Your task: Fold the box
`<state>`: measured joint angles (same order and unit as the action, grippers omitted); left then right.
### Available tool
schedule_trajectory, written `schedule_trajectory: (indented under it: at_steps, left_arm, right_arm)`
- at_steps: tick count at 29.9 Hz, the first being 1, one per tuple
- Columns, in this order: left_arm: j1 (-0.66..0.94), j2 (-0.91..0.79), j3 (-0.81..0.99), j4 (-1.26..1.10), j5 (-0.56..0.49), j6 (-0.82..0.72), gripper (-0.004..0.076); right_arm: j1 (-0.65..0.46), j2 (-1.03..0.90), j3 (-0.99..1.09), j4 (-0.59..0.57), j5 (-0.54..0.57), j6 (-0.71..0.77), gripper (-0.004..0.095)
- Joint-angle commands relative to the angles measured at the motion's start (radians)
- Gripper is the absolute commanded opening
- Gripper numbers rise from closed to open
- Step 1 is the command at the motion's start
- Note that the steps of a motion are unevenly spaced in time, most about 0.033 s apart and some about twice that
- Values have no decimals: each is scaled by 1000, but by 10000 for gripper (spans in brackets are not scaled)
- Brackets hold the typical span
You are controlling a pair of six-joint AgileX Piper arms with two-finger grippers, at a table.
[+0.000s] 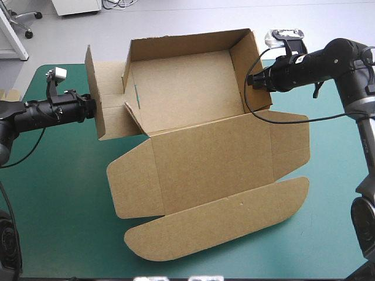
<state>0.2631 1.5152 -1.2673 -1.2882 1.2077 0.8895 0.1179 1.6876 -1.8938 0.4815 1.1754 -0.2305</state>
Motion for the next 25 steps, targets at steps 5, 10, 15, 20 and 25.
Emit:
schedule_trajectory:
  at_steps: [5,10,15,20,25]
  left_arm:
    - [-54,-45,-25,-98,83,-11,-8]
    - [-55,-49,-25,-145,83,-11,-8]
    - [-55,-51,-25,-169,83,-20,-8]
    - [-79,-56,-25,-188,83,-28,-8]
    - [-115,-56,-25,-191,83,-30,-8]
  right_arm:
    - [-5,-18,-30,41,-50,19,-32]
    - [-5,-9,-28,29,-48,22,-32]
    - [-2,9,-28,28,-42,22,-32]
    - [-2,23,-28,30,-44,26,-32]
    - [-2,30,-28,32,-44,26,-32]
